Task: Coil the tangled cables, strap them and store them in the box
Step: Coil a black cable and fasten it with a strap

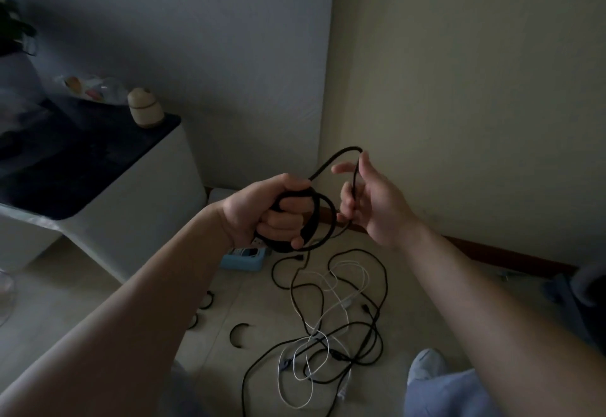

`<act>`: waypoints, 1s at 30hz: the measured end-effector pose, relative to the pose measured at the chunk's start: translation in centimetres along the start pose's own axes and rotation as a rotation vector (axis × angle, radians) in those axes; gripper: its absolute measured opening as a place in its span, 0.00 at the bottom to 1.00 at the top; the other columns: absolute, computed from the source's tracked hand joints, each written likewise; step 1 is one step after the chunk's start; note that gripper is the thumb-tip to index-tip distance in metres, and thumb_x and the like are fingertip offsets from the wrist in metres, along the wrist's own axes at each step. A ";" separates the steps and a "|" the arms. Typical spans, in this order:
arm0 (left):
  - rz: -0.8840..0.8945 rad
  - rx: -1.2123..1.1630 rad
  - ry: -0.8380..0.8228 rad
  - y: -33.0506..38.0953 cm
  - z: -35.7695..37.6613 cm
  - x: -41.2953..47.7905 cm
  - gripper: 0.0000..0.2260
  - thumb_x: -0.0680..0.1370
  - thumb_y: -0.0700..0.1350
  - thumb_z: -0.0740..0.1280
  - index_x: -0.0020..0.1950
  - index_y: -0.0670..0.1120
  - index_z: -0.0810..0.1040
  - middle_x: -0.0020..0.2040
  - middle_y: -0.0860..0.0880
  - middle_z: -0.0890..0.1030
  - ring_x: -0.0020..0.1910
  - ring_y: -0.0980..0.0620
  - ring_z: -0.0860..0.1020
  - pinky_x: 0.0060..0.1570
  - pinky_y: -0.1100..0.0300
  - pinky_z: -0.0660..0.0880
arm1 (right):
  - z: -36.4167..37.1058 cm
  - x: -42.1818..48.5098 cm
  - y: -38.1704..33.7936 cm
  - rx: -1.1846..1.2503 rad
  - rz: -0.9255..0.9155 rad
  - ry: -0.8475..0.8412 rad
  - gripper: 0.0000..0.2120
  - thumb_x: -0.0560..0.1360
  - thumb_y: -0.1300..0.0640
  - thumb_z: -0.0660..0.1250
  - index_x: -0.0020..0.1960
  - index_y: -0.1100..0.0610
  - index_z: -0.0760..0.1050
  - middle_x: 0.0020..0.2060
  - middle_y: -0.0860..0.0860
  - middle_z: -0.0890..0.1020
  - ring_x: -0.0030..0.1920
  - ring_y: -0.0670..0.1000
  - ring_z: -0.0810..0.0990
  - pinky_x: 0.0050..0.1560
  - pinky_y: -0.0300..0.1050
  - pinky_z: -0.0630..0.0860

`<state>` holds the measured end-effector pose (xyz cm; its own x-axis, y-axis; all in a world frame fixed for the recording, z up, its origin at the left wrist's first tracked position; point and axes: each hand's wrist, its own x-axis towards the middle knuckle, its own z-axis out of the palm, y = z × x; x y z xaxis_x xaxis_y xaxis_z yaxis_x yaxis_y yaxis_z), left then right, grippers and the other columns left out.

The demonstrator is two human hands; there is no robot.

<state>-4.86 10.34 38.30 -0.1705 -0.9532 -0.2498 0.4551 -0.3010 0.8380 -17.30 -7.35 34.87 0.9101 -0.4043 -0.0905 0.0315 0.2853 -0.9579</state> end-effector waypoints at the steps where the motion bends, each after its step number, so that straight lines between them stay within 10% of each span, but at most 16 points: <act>1: 0.021 -0.016 -0.016 0.0 -0.1 -0.1 0.17 0.78 0.55 0.56 0.32 0.50 0.59 0.21 0.54 0.55 0.19 0.53 0.54 0.38 0.60 0.75 | -0.1 0.0 -0.1 -0.010 -0.029 0.058 0.25 0.74 0.32 0.58 0.42 0.54 0.74 0.26 0.49 0.67 0.25 0.48 0.65 0.29 0.43 0.67; 7: 0.298 -0.329 -0.025 0.3 -0.2 -0.4 0.16 0.81 0.53 0.54 0.34 0.51 0.67 0.23 0.55 0.58 0.21 0.56 0.58 0.46 0.60 0.76 | -1.1 0.5 0.9 -0.326 0.095 0.110 0.23 0.80 0.43 0.64 0.31 0.51 0.66 0.25 0.46 0.63 0.24 0.46 0.59 0.25 0.40 0.56; 16: 0.756 -0.531 0.583 0.7 -1.3 0.1 0.16 0.85 0.50 0.54 0.40 0.48 0.72 0.44 0.44 0.85 0.46 0.46 0.85 0.47 0.55 0.77 | 0.0 -0.3 2.0 -0.443 0.169 -0.270 0.17 0.85 0.50 0.57 0.48 0.52 0.83 0.24 0.46 0.68 0.24 0.46 0.68 0.43 0.48 0.77; 24: 0.757 -0.239 0.990 0.7 -2.8 0.4 0.15 0.86 0.49 0.55 0.46 0.45 0.74 0.55 0.41 0.85 0.55 0.46 0.84 0.53 0.56 0.79 | 5.0 -2.9 1.5 -0.813 -0.063 -0.363 0.12 0.84 0.48 0.61 0.45 0.45 0.79 0.24 0.39 0.73 0.25 0.39 0.70 0.33 0.36 0.67; 30: 0.658 0.154 1.016 -0.5 -3.0 1.6 0.11 0.86 0.47 0.55 0.51 0.44 0.74 0.51 0.45 0.87 0.49 0.45 0.86 0.49 0.53 0.82 | 5.2 -2.9 0.0 -0.546 -0.094 -0.380 0.15 0.78 0.53 0.64 0.47 0.67 0.78 0.23 0.43 0.67 0.27 0.49 0.66 0.29 0.38 0.63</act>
<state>-2.77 8.87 35.99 0.8460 -0.5319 0.0359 0.0767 0.1881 0.9792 -17.81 -1.68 36.51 0.9991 -0.0430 0.0064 -0.0049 -0.2569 -0.9664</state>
